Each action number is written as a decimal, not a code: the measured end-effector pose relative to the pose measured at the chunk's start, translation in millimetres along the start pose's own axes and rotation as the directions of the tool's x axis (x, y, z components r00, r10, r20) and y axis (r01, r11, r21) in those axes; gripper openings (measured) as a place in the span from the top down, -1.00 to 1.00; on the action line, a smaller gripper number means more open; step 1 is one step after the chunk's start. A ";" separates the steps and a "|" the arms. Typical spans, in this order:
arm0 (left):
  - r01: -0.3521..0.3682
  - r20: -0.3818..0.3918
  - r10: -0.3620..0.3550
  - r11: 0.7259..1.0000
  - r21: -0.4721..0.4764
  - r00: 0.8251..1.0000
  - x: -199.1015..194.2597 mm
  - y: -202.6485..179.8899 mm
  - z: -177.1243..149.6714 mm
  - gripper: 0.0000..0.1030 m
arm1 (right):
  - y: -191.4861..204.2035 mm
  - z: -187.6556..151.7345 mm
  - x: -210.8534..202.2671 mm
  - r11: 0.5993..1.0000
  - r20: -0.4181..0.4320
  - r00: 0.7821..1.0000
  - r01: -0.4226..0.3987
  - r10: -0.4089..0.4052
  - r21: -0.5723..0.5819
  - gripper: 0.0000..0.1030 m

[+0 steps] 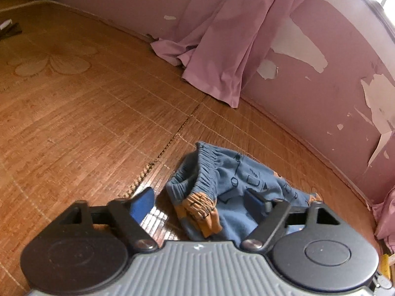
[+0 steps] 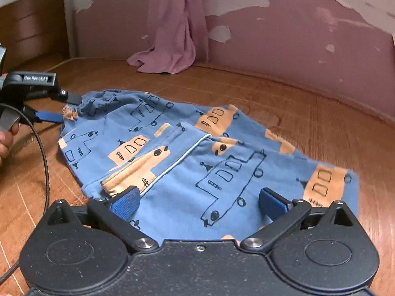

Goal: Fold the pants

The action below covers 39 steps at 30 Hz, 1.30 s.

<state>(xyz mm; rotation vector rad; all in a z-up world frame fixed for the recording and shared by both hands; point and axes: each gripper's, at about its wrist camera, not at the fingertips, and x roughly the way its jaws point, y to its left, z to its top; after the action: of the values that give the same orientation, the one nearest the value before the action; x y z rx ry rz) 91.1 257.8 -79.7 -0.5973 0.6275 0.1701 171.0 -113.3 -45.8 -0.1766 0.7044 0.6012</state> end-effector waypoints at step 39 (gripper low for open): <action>0.366 -0.263 -0.265 0.512 0.777 0.928 -21.4 -338.0 -145.1 0.63 | -144.1 -32.4 -107.7 0.975 0.124 0.970 0.196 -0.209 0.106 -0.91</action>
<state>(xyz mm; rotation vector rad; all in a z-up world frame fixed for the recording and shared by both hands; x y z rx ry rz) 110.8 -101.6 -1.2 0.2156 0.6147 -0.5111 170.9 -291.8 -6.4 -0.1182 0.5738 0.3795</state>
